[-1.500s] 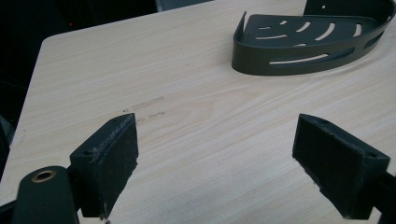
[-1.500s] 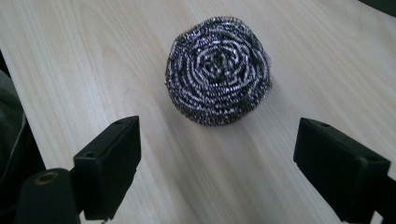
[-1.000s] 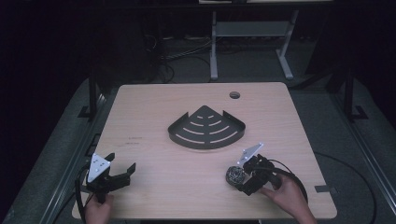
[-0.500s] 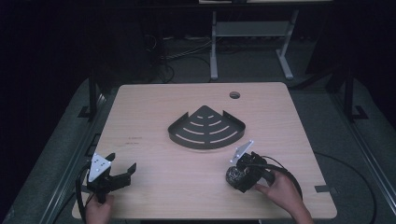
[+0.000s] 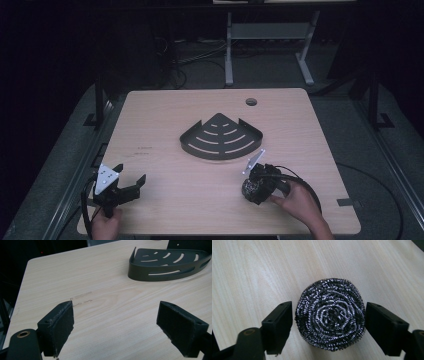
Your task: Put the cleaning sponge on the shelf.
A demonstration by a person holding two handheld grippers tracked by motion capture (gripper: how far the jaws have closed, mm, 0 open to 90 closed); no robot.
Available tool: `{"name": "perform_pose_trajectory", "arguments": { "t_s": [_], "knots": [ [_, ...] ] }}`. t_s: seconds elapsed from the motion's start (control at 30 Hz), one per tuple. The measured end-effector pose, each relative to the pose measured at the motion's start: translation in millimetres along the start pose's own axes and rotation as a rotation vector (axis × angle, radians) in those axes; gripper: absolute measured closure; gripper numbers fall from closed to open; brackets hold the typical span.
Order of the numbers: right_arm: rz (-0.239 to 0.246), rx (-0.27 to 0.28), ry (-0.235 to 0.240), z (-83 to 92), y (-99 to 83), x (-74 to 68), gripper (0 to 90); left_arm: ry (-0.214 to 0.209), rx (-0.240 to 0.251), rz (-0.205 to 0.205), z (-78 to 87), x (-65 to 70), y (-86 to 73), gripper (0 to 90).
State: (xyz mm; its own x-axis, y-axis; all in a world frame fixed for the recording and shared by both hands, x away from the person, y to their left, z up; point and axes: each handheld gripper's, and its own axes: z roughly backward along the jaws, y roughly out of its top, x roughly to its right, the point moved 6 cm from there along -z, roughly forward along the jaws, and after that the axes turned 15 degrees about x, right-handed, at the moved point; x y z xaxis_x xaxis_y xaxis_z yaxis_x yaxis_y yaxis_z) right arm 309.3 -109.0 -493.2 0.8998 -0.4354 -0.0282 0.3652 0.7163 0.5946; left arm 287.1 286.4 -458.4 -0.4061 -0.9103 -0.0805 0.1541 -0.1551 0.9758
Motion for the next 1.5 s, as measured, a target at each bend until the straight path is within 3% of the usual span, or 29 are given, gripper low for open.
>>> {"name": "perform_pose_trajectory", "arguments": {
  "t_s": [0.1,0.33,0.77,1.13,1.5],
  "knots": [
    [0.004,-0.003,0.008,0.1,0.9,-0.9,30.3,0.002,-0.001,0.004,0.3,-0.6,0.2,13.7],
    [0.009,-0.007,0.014,0.5,1.2,-0.6,33.9,0.001,0.002,0.005,0.8,0.0,0.4,13.7],
    [0.017,0.013,0.037,12.2,11.4,1.8,34.7,0.003,0.006,0.005,1.3,-1.1,0.8,13.7],
    [0.026,0.027,0.056,15.2,31.2,8.7,34.7,-0.006,0.006,0.008,1.2,0.7,0.9,13.7],
    [0.038,0.009,0.064,16.1,46.6,21.3,34.7,-0.006,0.003,0.004,1.9,-0.6,1.1,13.7]
  ]
}}
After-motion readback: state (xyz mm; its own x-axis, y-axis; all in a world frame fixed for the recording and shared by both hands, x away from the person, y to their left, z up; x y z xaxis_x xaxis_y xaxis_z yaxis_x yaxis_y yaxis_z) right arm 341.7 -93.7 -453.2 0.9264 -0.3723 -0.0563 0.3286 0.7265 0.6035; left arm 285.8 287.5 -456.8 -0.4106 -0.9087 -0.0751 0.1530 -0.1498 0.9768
